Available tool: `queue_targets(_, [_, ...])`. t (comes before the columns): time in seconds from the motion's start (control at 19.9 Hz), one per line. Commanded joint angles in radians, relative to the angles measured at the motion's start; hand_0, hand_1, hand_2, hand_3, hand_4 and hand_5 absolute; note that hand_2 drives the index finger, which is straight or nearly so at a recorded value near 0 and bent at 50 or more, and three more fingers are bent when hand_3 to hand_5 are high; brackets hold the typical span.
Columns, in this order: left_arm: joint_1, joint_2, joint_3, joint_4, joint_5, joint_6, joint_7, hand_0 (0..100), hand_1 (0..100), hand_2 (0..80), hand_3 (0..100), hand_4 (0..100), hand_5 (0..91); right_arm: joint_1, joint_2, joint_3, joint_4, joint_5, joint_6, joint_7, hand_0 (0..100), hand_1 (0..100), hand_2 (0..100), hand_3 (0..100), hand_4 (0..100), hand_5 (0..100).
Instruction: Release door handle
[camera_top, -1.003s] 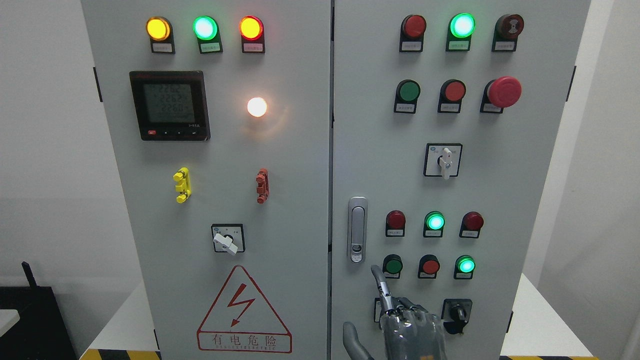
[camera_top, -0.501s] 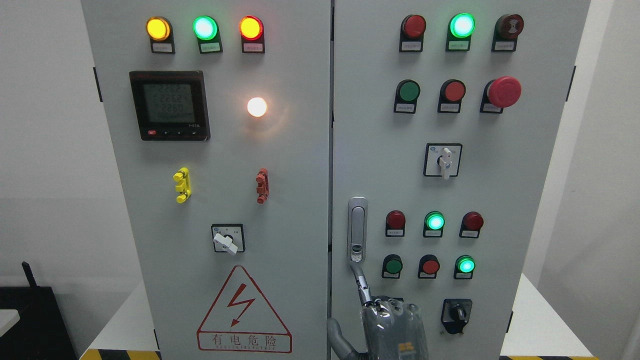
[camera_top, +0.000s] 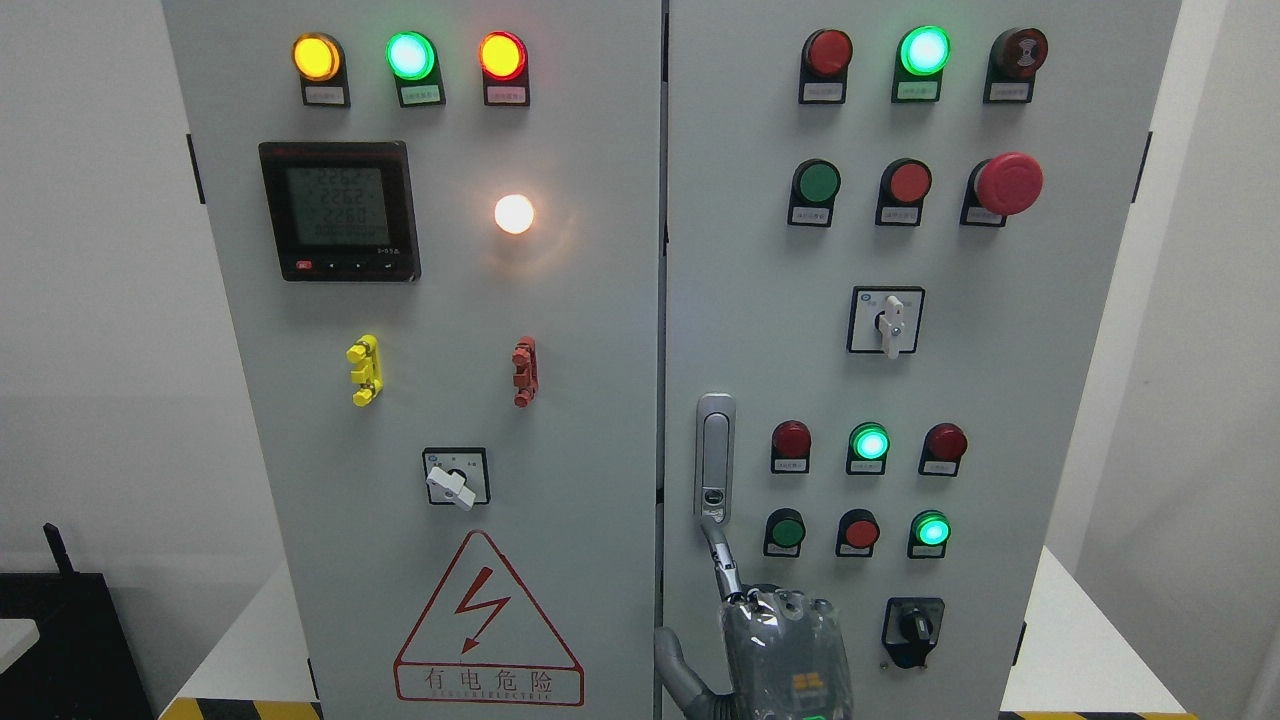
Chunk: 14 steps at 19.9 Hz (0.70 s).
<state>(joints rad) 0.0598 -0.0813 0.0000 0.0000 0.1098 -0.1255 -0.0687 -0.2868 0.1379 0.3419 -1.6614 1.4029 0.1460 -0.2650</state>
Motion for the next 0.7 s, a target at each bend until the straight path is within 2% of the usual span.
queue_targets(0.0, [0.000, 0.000, -0.012, -0.015, 0.001, 0.000, 0.001, 12, 39, 0.0, 0, 0, 0.0, -0.017, 0.002, -0.018, 0.025, 0.001, 0.006, 0.003, 35, 38, 10, 100, 100, 99])
queue_targets(0.65, [0.000, 0.000, -0.012, -0.015, 0.001, 0.000, 0.000, 12, 39, 0.0, 0, 0, 0.0, -0.028, 0.002, -0.021, 0.037, 0.001, 0.004, 0.021, 36, 37, 12, 100, 100, 98])
